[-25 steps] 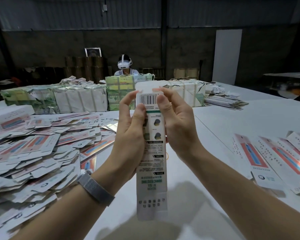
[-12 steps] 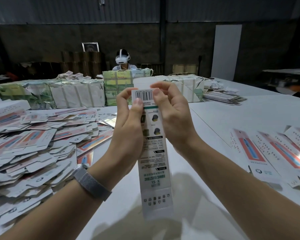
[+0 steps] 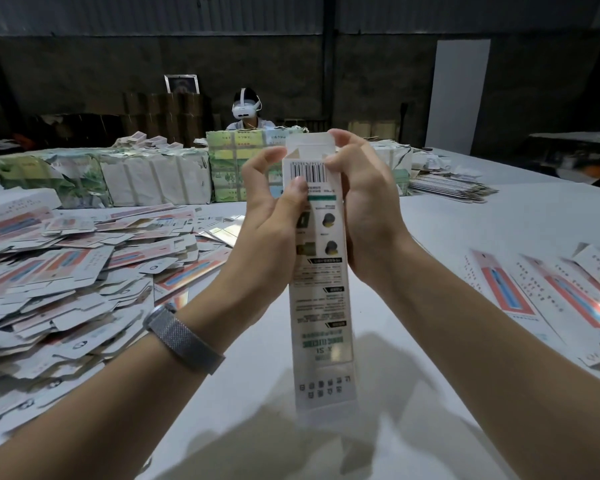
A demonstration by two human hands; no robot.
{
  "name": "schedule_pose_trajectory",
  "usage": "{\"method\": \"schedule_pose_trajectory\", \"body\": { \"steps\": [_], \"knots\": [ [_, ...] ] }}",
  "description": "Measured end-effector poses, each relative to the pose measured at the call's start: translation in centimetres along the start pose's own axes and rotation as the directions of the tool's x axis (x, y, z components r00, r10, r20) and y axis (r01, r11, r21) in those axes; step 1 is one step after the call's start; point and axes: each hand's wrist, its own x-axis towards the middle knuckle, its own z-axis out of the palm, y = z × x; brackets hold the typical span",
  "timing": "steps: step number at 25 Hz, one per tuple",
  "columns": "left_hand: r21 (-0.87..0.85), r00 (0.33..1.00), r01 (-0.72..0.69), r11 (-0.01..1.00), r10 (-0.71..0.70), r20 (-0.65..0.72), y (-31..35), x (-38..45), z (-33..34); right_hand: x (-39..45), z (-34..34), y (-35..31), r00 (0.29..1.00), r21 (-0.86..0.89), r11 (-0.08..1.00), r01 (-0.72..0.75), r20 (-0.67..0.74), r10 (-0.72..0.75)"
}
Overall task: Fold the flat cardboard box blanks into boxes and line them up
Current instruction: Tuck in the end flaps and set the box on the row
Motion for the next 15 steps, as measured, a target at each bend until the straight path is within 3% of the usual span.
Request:
{"method": "schedule_pose_trajectory", "body": {
  "steps": [9,15],
  "knots": [
    [0.049,0.994,0.107,0.993,-0.107,-0.012,-0.5,-0.6,-0.4,-0.3,-0.5,1.3,0.993,-0.043,0.994,0.103,0.06,-0.101],
    [0.017,0.995,0.096,0.995,-0.097,0.037,-0.5,-0.7,-0.9,-0.1,-0.8,1.4,0.994,-0.087,0.994,0.062,0.095,-0.054]
  ]
}}
